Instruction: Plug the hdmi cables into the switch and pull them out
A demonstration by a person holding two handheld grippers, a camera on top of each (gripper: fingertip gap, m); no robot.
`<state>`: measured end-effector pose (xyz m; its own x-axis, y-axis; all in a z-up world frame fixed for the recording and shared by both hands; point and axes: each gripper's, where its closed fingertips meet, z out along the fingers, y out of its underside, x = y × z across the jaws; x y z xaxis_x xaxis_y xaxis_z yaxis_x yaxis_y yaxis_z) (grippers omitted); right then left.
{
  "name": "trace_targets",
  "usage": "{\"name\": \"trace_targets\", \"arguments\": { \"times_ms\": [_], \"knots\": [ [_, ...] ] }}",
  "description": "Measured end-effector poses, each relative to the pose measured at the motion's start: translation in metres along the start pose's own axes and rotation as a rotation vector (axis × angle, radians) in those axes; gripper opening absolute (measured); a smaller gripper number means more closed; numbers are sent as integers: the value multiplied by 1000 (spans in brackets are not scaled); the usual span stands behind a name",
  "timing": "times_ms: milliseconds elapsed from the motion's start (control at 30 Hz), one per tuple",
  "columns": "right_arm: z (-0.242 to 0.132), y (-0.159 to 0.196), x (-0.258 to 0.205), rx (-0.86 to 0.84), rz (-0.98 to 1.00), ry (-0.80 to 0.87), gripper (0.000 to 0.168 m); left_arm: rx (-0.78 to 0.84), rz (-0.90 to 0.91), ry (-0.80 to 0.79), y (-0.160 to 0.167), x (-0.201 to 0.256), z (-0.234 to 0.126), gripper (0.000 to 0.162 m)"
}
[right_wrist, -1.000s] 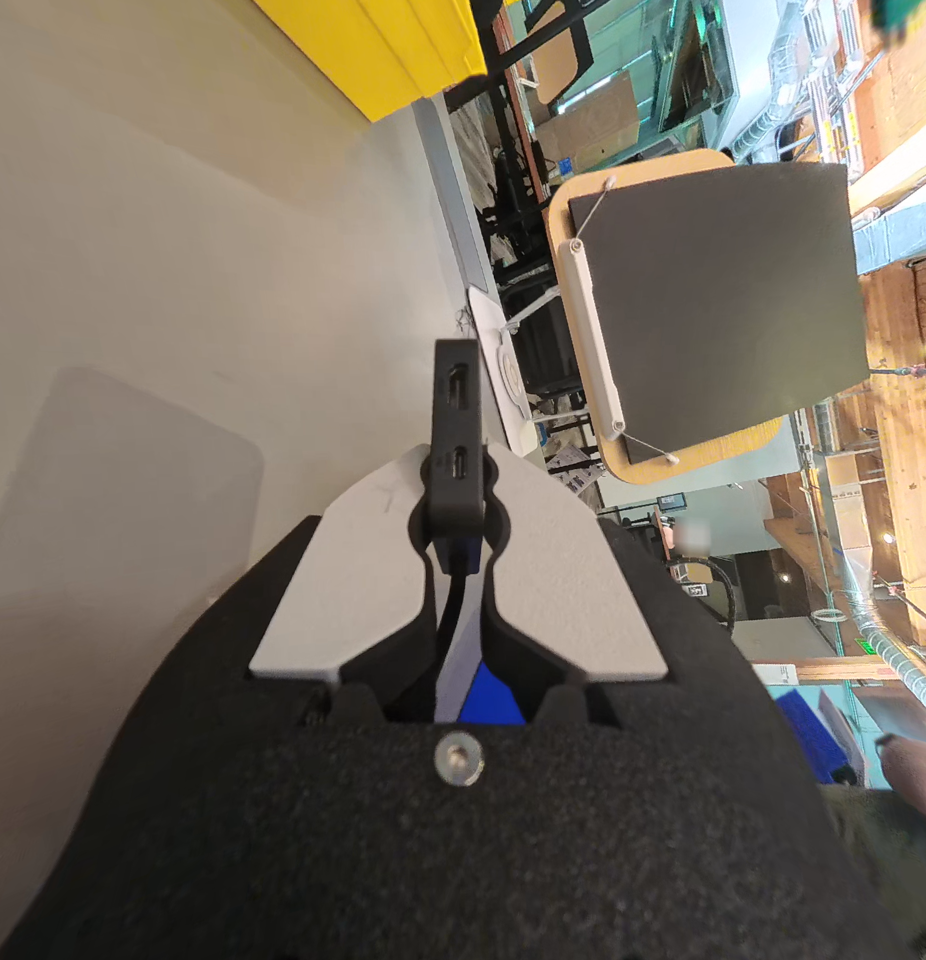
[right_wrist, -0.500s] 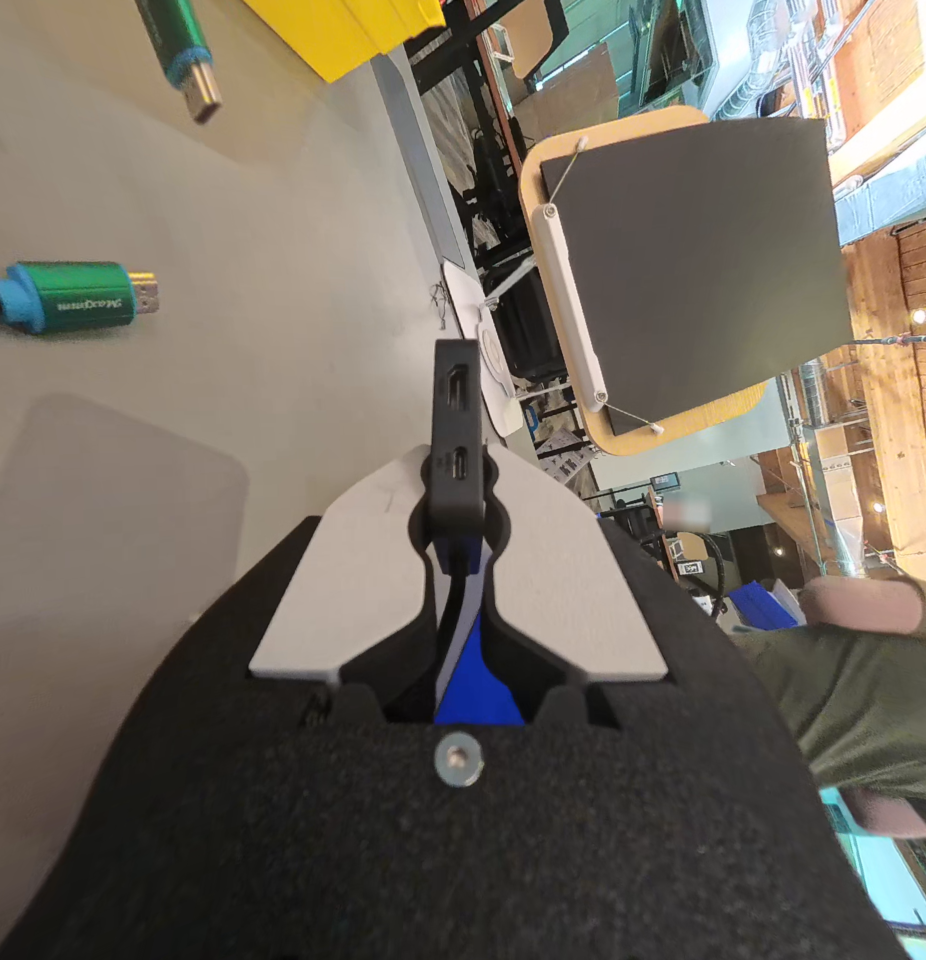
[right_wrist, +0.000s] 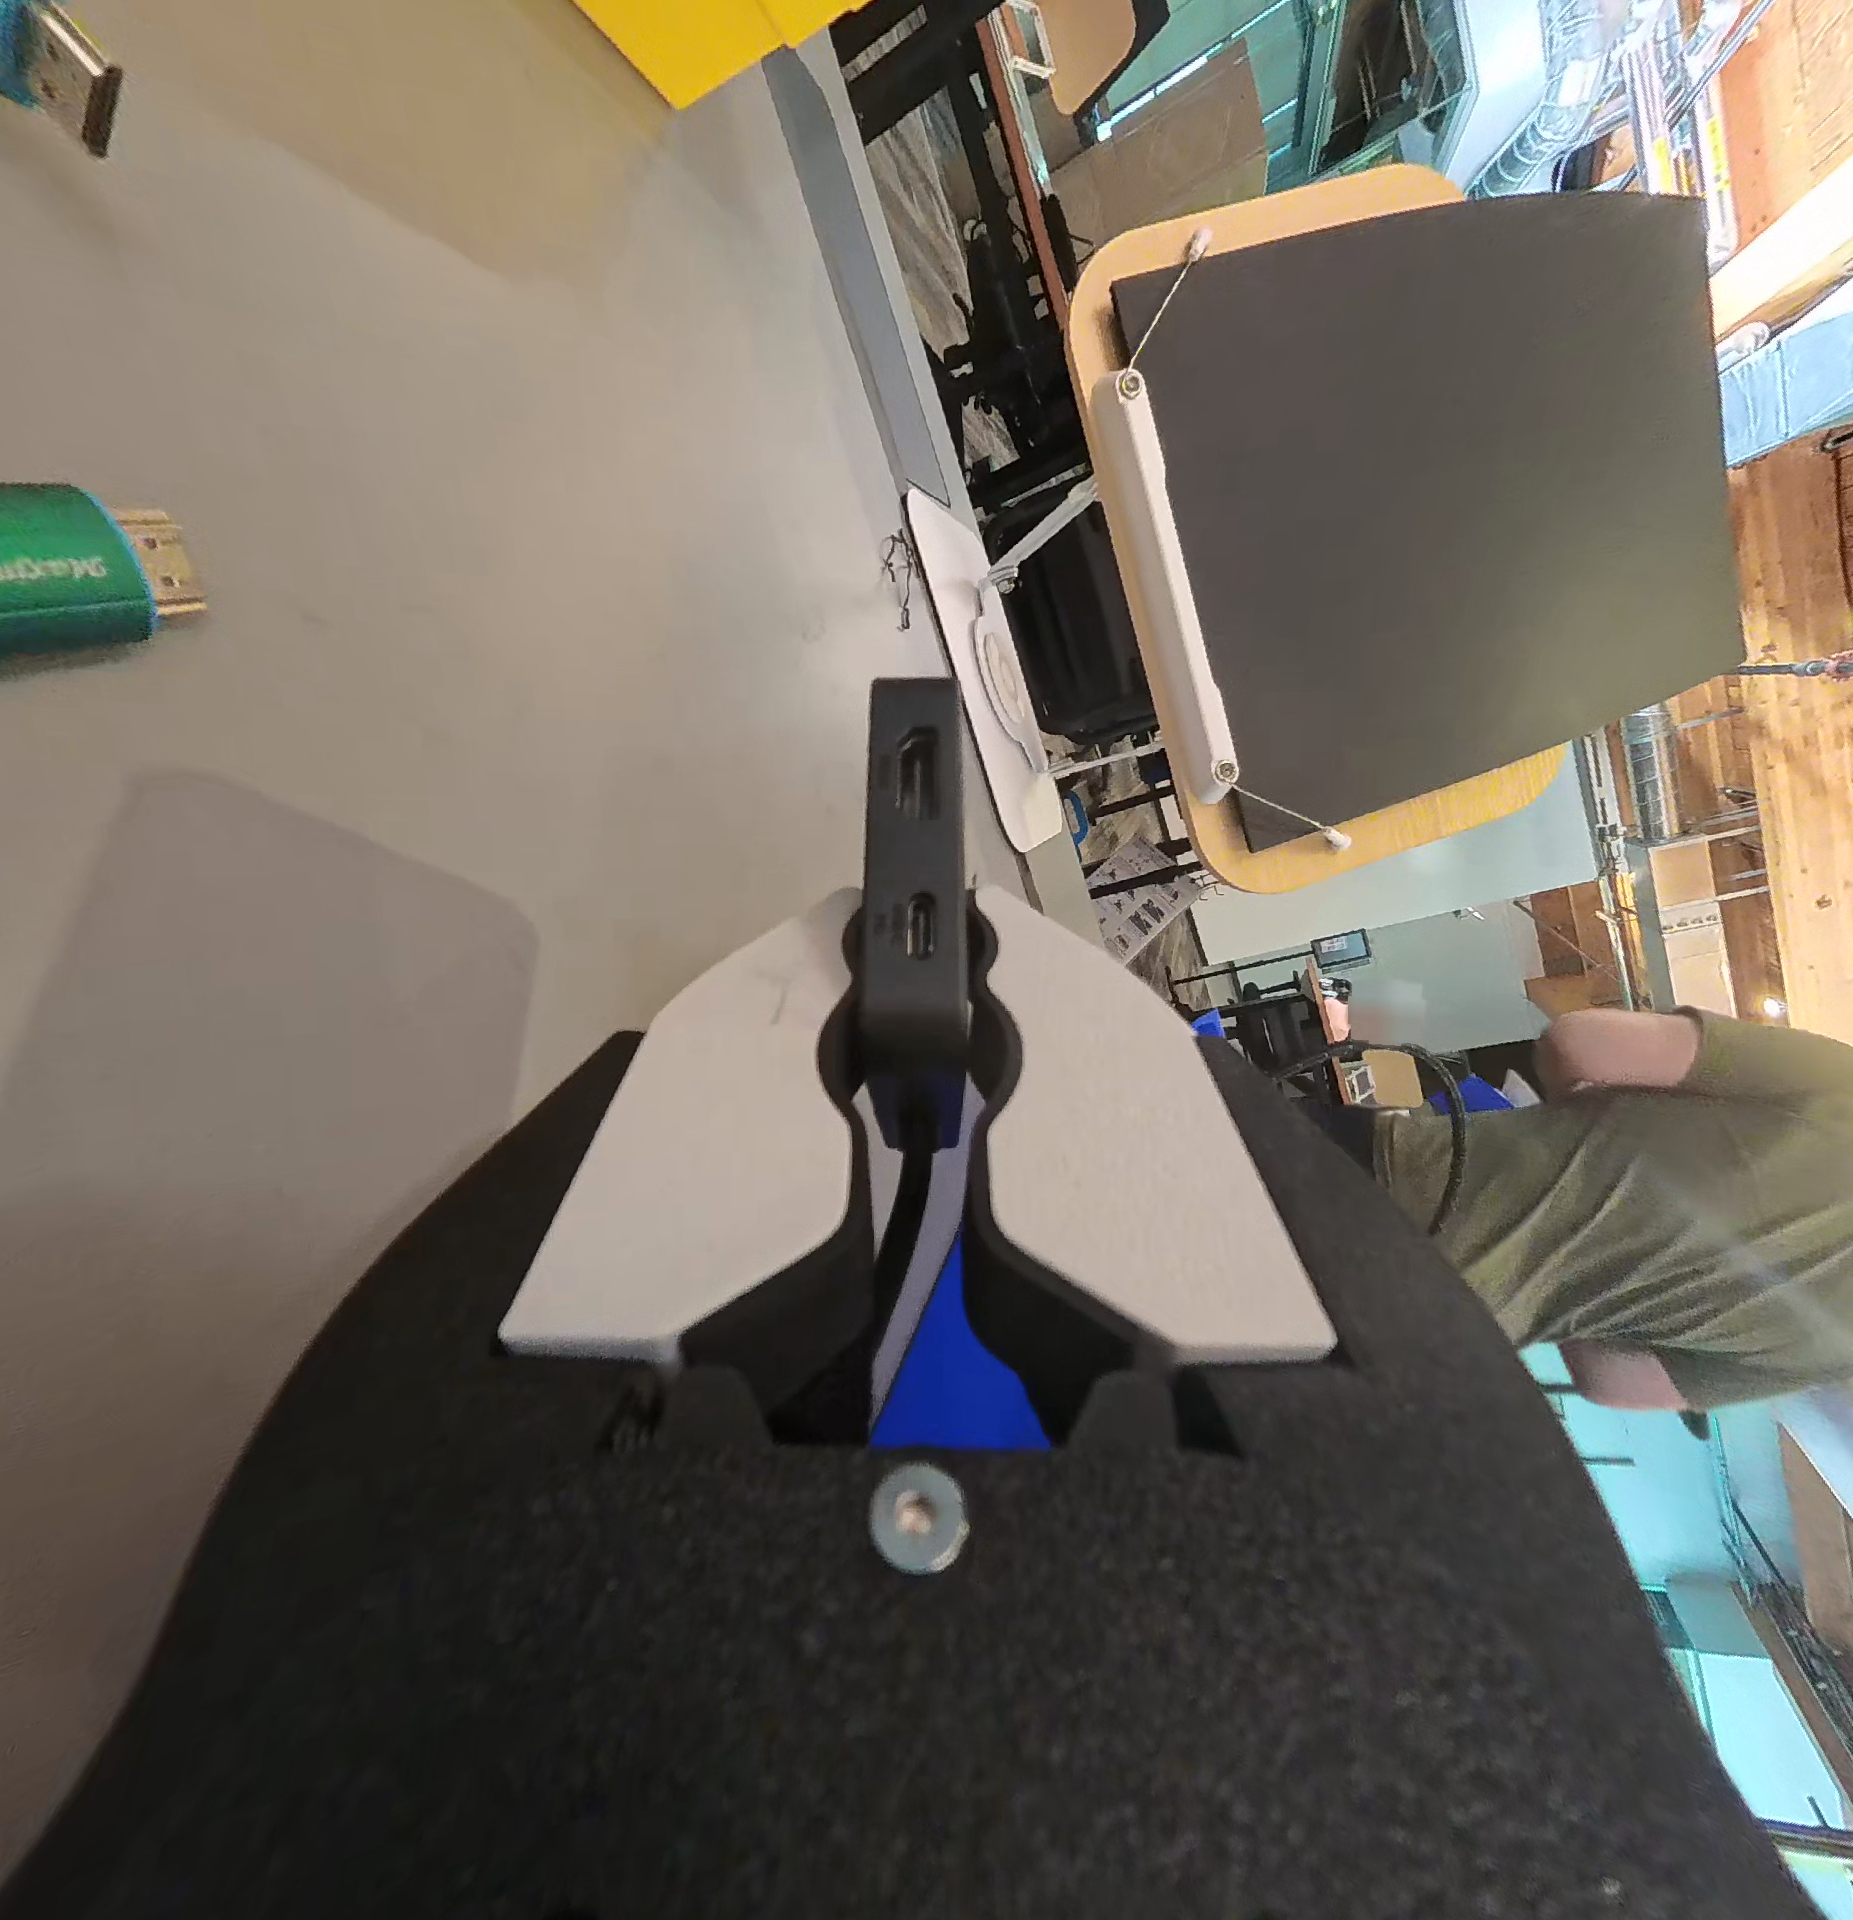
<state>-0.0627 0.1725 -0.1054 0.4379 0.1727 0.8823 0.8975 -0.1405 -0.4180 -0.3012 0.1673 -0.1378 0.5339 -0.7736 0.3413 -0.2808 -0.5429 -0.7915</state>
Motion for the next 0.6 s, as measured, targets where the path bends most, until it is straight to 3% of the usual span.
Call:
{"name": "trace_targets", "arguments": {
  "times_ms": [200, 367, 467, 600],
  "knots": [
    [3, -1, -4, -1, -5, -17, 14, -115, 94, 117, -13, 5, 26, 26],
    [3, 1, -4, -6, -4, -19, 14, -219, 112, 245, 0, 48, 58, 27],
    [3, 3, -4, -12, -2, -18, 14, -245, 149, 233, 15, 77, 69, 29],
    [2, 7, -3, -18, 4, -18, 14, -266, 248, 88, 32, 99, 78, 45]
  ]
}}
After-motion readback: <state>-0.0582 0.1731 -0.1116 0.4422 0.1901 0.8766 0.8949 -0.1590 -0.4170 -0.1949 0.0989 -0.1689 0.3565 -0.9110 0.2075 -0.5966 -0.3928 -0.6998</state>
